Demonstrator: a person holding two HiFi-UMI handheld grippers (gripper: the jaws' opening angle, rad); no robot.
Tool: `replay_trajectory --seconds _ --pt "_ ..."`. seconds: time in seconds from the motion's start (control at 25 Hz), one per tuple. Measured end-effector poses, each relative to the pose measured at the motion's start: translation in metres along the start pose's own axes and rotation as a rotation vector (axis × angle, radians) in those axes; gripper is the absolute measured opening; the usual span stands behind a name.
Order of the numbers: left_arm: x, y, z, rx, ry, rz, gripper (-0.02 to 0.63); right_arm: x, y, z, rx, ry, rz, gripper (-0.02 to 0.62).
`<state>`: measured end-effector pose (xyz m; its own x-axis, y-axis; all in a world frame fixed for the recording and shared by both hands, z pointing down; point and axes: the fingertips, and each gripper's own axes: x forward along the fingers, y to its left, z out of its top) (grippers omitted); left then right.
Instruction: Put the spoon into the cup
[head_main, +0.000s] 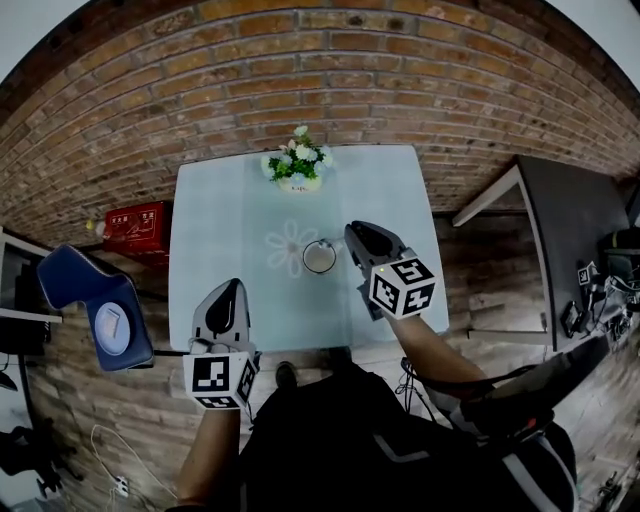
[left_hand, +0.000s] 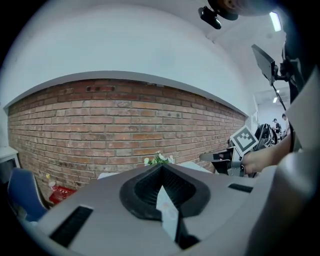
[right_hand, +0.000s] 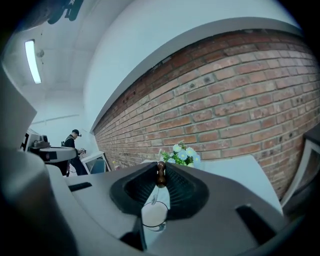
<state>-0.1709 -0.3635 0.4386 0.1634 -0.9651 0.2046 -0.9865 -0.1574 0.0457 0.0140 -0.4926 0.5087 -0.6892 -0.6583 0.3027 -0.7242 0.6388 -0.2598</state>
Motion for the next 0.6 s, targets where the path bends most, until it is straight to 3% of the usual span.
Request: replay_trajectory --seconds 0.6 --pt "-0.007 -0.016 -0.013 -0.038 0.037 0.080 0.009 0.043 -0.007 -0.068 -0.024 0.141 0.082 0.060"
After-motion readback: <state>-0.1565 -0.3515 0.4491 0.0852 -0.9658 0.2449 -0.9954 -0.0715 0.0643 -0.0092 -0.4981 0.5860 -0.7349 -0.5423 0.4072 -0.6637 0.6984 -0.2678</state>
